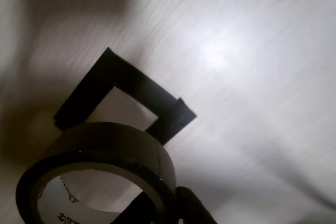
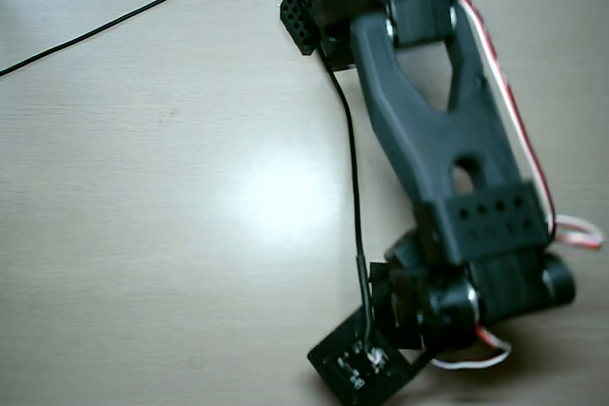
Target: Grasp a tape and put it in the target area.
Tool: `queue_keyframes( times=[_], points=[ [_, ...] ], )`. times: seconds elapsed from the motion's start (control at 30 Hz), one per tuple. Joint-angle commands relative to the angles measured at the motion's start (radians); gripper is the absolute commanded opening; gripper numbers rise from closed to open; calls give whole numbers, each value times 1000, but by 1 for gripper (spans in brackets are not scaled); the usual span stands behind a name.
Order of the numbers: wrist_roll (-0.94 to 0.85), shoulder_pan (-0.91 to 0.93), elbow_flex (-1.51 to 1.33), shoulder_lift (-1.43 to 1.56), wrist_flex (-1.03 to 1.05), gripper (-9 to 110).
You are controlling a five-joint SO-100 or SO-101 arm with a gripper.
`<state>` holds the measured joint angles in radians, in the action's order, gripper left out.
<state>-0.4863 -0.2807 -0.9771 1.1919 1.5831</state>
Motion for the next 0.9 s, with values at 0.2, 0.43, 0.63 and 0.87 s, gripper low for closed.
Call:
queue_keyframes(
  times=[0.2,0.43,0.63,0.87],
  points=[
    [0,5,216,-193,14,0],
    [9,2,376,-321,71,0],
    [5,8,459,-380,112,1],
    [0,9,419,-371,112,8]
  ],
)
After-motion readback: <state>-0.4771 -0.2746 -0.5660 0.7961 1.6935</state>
